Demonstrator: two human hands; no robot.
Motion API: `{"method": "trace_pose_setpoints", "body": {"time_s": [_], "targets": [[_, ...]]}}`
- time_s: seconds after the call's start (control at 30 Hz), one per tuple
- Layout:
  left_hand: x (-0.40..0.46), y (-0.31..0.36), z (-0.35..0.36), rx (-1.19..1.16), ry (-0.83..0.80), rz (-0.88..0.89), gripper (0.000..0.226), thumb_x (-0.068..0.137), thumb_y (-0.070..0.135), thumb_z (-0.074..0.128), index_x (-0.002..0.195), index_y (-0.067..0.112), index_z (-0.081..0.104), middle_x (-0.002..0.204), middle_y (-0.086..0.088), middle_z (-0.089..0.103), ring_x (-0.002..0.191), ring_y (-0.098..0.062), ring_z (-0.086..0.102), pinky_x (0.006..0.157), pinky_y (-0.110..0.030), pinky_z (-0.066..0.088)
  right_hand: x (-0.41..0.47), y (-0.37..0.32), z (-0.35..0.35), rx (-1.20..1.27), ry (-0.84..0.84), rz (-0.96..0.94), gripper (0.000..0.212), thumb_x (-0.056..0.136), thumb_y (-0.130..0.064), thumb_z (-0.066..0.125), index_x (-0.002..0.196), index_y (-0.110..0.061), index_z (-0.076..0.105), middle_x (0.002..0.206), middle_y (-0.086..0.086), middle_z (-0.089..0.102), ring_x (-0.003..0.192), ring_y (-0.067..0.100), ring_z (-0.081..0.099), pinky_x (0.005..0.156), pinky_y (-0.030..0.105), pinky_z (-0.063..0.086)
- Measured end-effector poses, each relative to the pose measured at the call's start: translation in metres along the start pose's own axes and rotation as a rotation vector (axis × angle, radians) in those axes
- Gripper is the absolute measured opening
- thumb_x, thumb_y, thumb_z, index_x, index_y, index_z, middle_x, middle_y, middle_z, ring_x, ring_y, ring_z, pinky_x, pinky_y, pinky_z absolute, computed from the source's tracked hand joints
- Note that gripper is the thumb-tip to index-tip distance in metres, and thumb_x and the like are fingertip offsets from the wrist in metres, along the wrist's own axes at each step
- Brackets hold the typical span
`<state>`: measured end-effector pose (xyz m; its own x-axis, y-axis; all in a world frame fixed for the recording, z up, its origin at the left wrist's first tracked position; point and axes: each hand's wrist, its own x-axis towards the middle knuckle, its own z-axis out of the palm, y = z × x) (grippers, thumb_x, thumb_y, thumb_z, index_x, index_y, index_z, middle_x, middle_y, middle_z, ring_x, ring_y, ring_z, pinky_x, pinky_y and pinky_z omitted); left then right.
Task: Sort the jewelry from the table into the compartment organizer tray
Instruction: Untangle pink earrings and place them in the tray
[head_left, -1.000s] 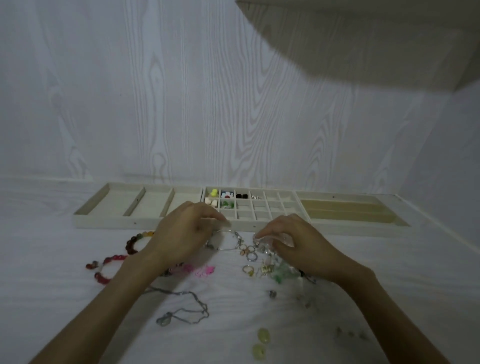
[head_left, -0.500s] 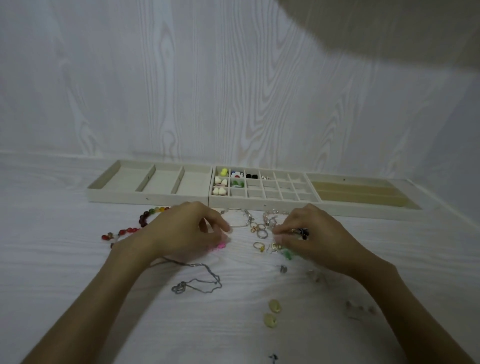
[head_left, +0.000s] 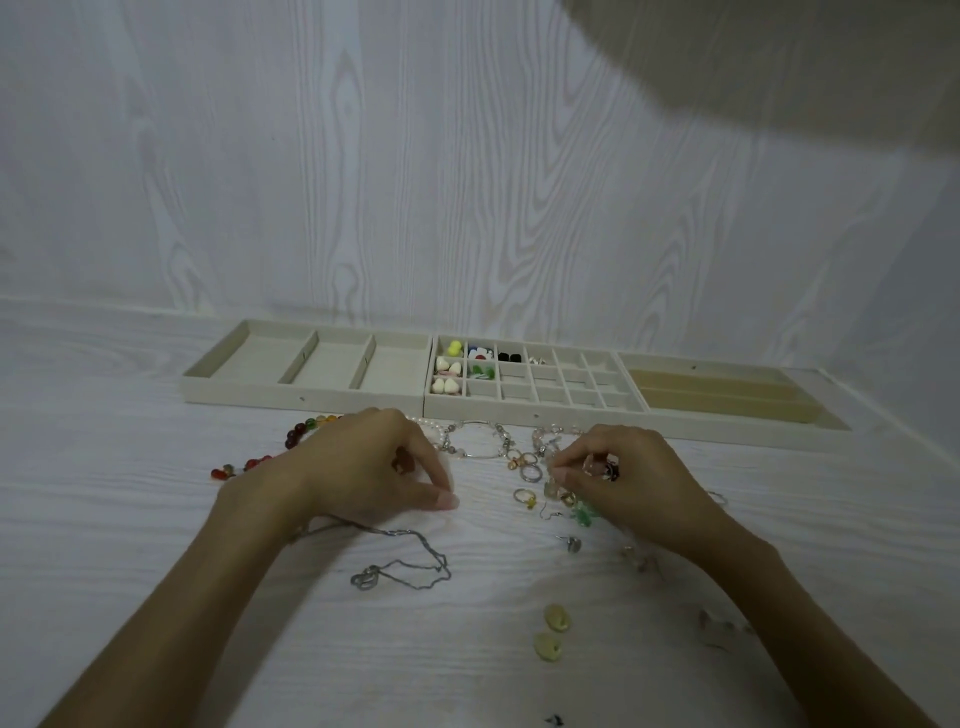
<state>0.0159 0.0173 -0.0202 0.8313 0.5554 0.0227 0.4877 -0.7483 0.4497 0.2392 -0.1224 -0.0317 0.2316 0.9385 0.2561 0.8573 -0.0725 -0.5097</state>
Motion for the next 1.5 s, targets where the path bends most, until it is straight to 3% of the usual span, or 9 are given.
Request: {"method": "trace_pose_setpoints", "body": {"time_s": [0.17, 0.3, 0.4, 0.57, 0.73, 0.9, 1.07, 1.33, 1.5], "targets": [[0.004, 0.006, 0.005, -0.1, -0.053, 0.073, 0.008, 0.074, 0.042, 0.076, 0.08, 0.039, 0.072, 0.067, 0.036, 0.058, 0.068, 0.01, 0.054, 0.057, -0.006, 0.036, -0.001, -0.001, 0.005, -0.077, 0.02, -0.013, 0.016, 0.087, -0.026, 0.064, 0.098, -0.035, 0.072, 0.081, -0.017, 0.063, 0.078, -0.003, 0.049, 0.064, 0.014, 0.033], [0.007, 0.006, 0.01, -0.213, 0.05, 0.031, 0.011, 0.072, 0.049, 0.074, 0.073, 0.038, 0.075, 0.068, 0.018, 0.068, 0.064, 0.002, 0.058, 0.062, -0.022, 0.051, -0.003, -0.009, 0.013, -0.015, 0.102, -0.051, 0.018, 0.088, -0.024, 0.063, 0.097, -0.037, 0.071, 0.081, -0.02, 0.062, 0.08, -0.002, 0.05, 0.064, 0.014, 0.035], [0.007, 0.016, 0.004, -0.575, 0.161, -0.038, 0.012, 0.08, 0.033, 0.071, 0.08, 0.023, 0.077, 0.066, 0.008, 0.071, 0.063, -0.002, 0.063, 0.059, -0.022, 0.053, -0.003, -0.025, 0.015, 0.297, 0.116, -0.041, 0.02, 0.089, -0.015, 0.062, 0.099, -0.03, 0.072, 0.087, -0.011, 0.069, 0.078, 0.003, 0.061, 0.067, 0.012, 0.046], [0.005, 0.037, 0.003, -1.028, -0.004, -0.259, 0.02, 0.086, 0.03, 0.064, 0.092, 0.014, 0.075, 0.089, -0.003, 0.075, 0.068, -0.004, 0.066, 0.045, -0.013, 0.044, -0.007, -0.047, 0.016, 0.797, 0.023, 0.097, 0.023, 0.087, -0.018, 0.06, 0.108, -0.022, 0.069, 0.089, 0.001, 0.074, 0.08, 0.013, 0.069, 0.075, 0.023, 0.056], [0.004, 0.043, 0.007, -1.049, -0.086, -0.295, 0.023, 0.085, 0.032, 0.064, 0.096, 0.014, 0.074, 0.085, 0.002, 0.075, 0.071, 0.0, 0.069, 0.047, -0.012, 0.046, -0.008, -0.047, 0.017, 0.806, 0.096, 0.122, 0.022, 0.076, -0.022, 0.07, 0.097, -0.017, 0.074, 0.087, 0.001, 0.075, 0.08, 0.014, 0.071, 0.073, 0.02, 0.055], [0.003, 0.045, 0.006, -0.988, -0.103, -0.243, 0.027, 0.085, 0.038, 0.063, 0.105, 0.025, 0.073, 0.099, 0.01, 0.074, 0.095, 0.001, 0.067, 0.061, -0.013, 0.047, -0.005, -0.043, 0.015, 0.649, 0.244, 0.088, 0.019, 0.071, -0.026, 0.074, 0.087, -0.017, 0.075, 0.081, -0.004, 0.075, 0.075, 0.012, 0.07, 0.068, 0.019, 0.055], [0.007, 0.048, 0.011, -0.832, 0.1, -0.143, 0.013, 0.085, 0.02, 0.067, 0.087, 0.032, 0.071, 0.063, 0.022, 0.069, 0.054, 0.013, 0.058, 0.044, -0.005, 0.038, -0.004, -0.04, 0.014, 0.637, 0.199, 0.159, 0.012, 0.075, -0.025, 0.073, 0.085, -0.018, 0.075, 0.08, -0.003, 0.074, 0.076, 0.012, 0.069, 0.069, 0.019, 0.055], [0.023, 0.044, -0.006, -0.841, 0.141, -0.048, 0.014, 0.077, 0.021, 0.074, 0.091, 0.019, 0.076, 0.074, 0.003, 0.075, 0.071, -0.004, 0.068, 0.068, -0.018, 0.051, 0.003, -0.042, -0.004, 0.852, 0.139, 0.258, 0.014, 0.08, -0.021, 0.067, 0.091, -0.018, 0.075, 0.081, -0.005, 0.074, 0.072, 0.002, 0.067, 0.07, 0.016, 0.05], [0.055, 0.062, -0.042, -0.76, 0.128, 0.007, 0.016, 0.082, 0.025, 0.071, 0.097, 0.021, 0.075, 0.079, 0.007, 0.074, 0.064, 0.003, 0.062, 0.061, -0.01, 0.047, 0.034, -0.038, -0.044, 0.737, 0.224, 0.197, 0.012, 0.081, -0.019, 0.067, 0.092, -0.017, 0.073, 0.079, -0.005, 0.073, 0.07, 0.003, 0.063, 0.067, 0.014, 0.051]]}}
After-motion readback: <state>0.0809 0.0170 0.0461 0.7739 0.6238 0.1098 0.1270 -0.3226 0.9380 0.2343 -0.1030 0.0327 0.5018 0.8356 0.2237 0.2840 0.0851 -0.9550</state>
